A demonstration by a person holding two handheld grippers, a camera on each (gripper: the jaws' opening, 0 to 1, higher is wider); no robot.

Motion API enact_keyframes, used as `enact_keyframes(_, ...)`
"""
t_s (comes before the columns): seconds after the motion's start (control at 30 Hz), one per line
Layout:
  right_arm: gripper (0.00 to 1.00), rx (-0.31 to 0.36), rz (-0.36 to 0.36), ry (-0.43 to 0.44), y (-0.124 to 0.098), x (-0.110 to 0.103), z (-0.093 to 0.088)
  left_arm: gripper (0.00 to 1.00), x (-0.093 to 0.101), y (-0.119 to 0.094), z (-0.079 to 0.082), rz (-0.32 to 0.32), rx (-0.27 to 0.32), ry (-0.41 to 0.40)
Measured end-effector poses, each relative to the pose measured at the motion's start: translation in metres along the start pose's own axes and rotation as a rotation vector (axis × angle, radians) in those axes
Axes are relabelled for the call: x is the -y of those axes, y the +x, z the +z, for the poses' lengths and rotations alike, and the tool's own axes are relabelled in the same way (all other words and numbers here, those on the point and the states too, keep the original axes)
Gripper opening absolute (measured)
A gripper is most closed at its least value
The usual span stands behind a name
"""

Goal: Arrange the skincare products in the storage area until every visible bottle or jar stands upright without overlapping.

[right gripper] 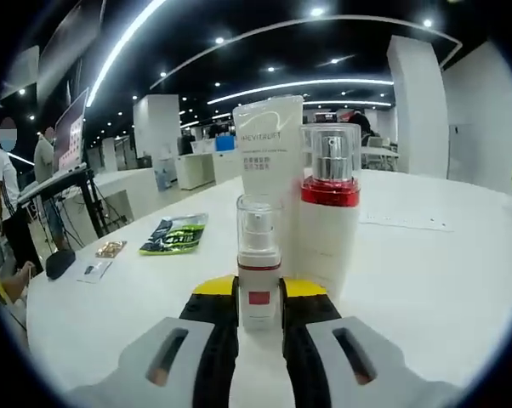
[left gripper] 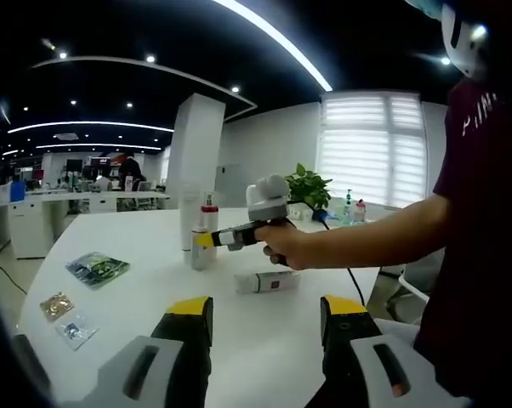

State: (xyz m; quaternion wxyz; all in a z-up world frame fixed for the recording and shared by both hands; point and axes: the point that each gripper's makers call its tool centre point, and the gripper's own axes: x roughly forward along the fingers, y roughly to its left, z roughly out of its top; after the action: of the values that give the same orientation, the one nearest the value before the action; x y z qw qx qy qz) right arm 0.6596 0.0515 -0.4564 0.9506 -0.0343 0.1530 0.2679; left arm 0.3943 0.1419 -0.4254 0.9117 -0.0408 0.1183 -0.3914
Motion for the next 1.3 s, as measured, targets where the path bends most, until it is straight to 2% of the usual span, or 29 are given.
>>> enact_keyframes(0.3, 0.18, 0.010, 0.005, -0.026, 0.001, -0.002, 0.003, 0.52, -0.003, -0.001, -0.001, 0.009, -0.004, 0.001)
enact_keyframes(0.67, 0.27, 0.001, 0.038, -0.036, -0.002, -0.006, 0.005, 0.52, -0.001, 0.004, 0.000, -0.001, -0.003, 0.001)
enact_keyframes(0.9, 0.22, -0.023, 0.075, -0.034, -0.008, -0.008, -0.001, 0.52, 0.000, 0.006, -0.002, -0.007, -0.007, -0.003)
enact_keyframes(1.07, 0.28, -0.048, 0.081, -0.054, 0.001, -0.002, -0.005, 0.52, -0.001, 0.006, 0.001, -0.006, 0.004, -0.004)
enact_keyframes(1.17, 0.28, -0.087, 0.106, -0.071, 0.006, -0.003, -0.013, 0.51, -0.001, 0.004, -0.001, -0.004, 0.002, -0.005)
enact_keyframes(1.3, 0.27, -0.097, 0.134, -0.054, 0.005, -0.010, -0.016, 0.51, -0.003, -0.001, -0.003, 0.003, 0.015, -0.040)
